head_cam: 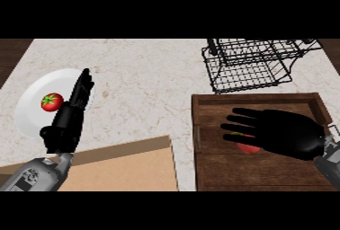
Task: Pick the bell pepper from the tray and place it in the tiered basket
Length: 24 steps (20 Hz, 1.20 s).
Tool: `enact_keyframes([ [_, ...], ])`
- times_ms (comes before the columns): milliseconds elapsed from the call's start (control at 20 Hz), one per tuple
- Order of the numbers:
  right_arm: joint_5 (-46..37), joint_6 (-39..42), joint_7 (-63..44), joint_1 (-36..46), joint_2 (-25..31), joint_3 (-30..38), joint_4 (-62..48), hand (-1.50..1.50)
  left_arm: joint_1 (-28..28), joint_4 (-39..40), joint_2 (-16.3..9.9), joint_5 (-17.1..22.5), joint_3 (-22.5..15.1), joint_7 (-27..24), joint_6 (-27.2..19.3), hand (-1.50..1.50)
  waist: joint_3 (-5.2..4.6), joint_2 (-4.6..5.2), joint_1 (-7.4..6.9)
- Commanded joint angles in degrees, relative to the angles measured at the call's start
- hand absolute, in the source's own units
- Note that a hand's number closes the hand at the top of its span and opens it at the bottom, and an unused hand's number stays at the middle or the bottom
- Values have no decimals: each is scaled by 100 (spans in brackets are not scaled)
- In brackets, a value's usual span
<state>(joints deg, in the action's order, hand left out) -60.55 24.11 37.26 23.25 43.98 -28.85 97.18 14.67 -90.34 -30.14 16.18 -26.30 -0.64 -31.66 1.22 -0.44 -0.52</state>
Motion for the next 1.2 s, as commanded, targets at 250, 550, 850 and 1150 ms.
enact_keyframes([
  [250, -137, 98, 130, 70, -278, 139, -384, -150, -301, 208, 579, 14, -98, -158, -129, 0, -125, 50, 36],
  [550, -370, -212, 225, -191, -403, -7, -521, -150, -56, 220, 544, 60, -42, -1, -52, 0, -122, 56, 56],
  [850, -410, -270, 399, -250, -615, 38, -759, -150, -9, 369, 589, -6, -22, -43, -61, 0, -122, 57, 68],
  [1150, -436, -801, 454, -493, -921, 244, -1029, 150, -190, 237, 547, -39, -57, -89, -48, 0, -121, 51, 76],
])
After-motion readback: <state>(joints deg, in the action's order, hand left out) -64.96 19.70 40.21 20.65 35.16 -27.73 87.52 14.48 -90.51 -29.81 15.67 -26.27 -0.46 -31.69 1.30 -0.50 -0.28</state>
